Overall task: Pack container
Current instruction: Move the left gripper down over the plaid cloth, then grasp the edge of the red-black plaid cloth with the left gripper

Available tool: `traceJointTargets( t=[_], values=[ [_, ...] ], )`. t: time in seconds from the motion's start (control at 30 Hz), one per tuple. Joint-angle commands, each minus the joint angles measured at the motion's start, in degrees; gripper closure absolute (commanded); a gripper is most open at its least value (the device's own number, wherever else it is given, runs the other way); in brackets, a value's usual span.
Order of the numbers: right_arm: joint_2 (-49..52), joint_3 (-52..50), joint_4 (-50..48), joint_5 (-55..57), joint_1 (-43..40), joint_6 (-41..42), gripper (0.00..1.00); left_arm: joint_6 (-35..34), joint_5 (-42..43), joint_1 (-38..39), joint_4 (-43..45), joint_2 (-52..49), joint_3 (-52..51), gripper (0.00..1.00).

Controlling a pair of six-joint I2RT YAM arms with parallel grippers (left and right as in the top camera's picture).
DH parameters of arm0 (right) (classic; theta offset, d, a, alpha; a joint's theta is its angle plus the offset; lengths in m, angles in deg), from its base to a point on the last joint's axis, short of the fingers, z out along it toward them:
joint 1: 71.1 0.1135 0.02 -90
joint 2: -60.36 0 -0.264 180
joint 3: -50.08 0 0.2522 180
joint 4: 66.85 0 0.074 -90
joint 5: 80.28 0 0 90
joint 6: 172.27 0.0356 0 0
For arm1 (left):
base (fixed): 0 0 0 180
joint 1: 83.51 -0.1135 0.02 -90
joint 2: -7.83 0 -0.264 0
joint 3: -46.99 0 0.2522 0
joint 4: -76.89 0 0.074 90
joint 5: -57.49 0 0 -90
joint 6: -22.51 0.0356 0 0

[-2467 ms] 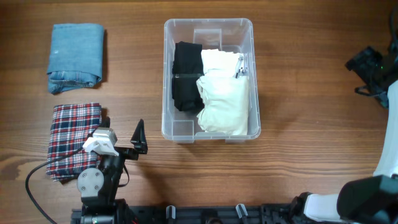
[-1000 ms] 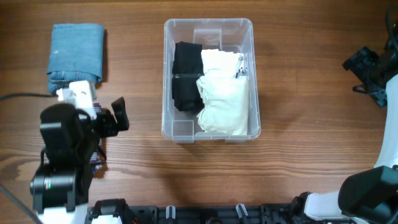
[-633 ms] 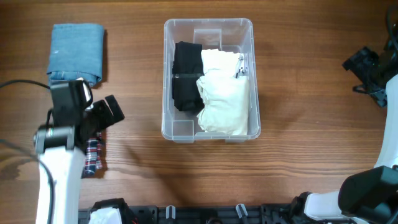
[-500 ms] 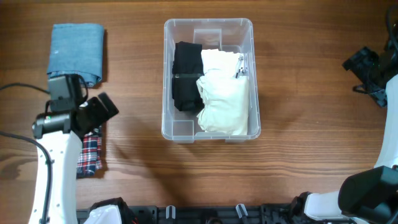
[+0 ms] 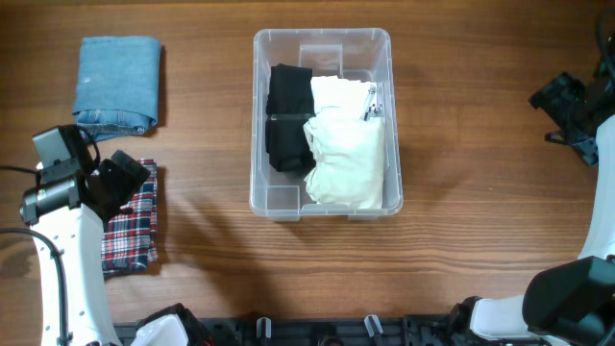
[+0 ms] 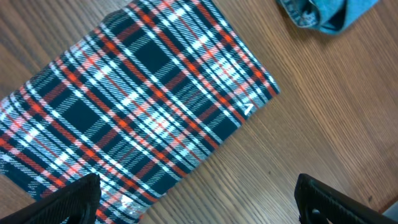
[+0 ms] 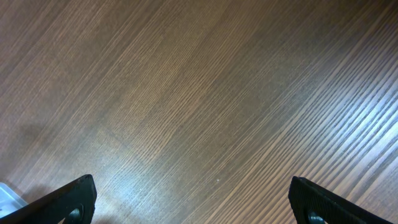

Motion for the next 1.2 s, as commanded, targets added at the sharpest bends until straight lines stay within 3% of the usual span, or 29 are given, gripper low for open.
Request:
traceJointTargets(
  t=[0.0, 0.07, 0.13, 0.2, 0.27, 0.37, 0.5, 0.6, 0.73, 1.17],
  values=[
    [0.48, -0.42, -0.57, -0.44, -0.24, 0.68, 0.00, -1.03, -0.74, -2.16, -0.07, -2.14, 0.79, 0.00],
    [0.48, -0.42, -0.81, -0.44, -0.24, 0.68, 0.00, -0.96, -0.79, -2.75, -0.07, -3.17, 0.79, 0.00],
    [0.48, -0.42, -0.83, -0.44, -0.24, 0.68, 0.00, -0.92, -0.76, -3.39, -0.11, -4.98, 0.79, 0.07],
    [0.48, -0.42, -1.07, -0.44, -0.24, 0.68, 0.00, -0.94, -0.74, -3.63, -0.11, -6.54, 0.79, 0.21],
    [0.48, -0.42, -1.81, -0.44, -0.24, 0.70, 0.00, -0.94, -0.72, -3.63, -0.11, -8.55, 0.79, 0.46],
    [0.48, -0.42, -2.71, -0.44, -0.24, 0.68, 0.00, -0.94, -0.74, -3.63, -0.11, -10.67, 0.79, 0.73],
    [0.48, -0.42, -3.19, -0.44, -0.24, 0.70, 0.00, -0.96, -0.79, -3.65, -0.11, -12.26, 0.79, 0.96],
    [0.48, -0.42, -3.19, -0.44, -0.24, 0.68, 0.00, -1.25, -1.84, -3.65, -0.20, -13.20, 0.76, 0.96],
    [0.48, -0.42, -3.19, -0.44, -0.24, 0.68, 0.00, -6.56, -6.16, -3.65, -1.99, -15.19, 0.74, 0.96],
    [0.48, -0.42, -3.21, -0.44, -0.24, 0.70, 0.00, -9.99, -6.49, -3.63, -1.07, -19.80, -2.91, 0.96]
  ],
)
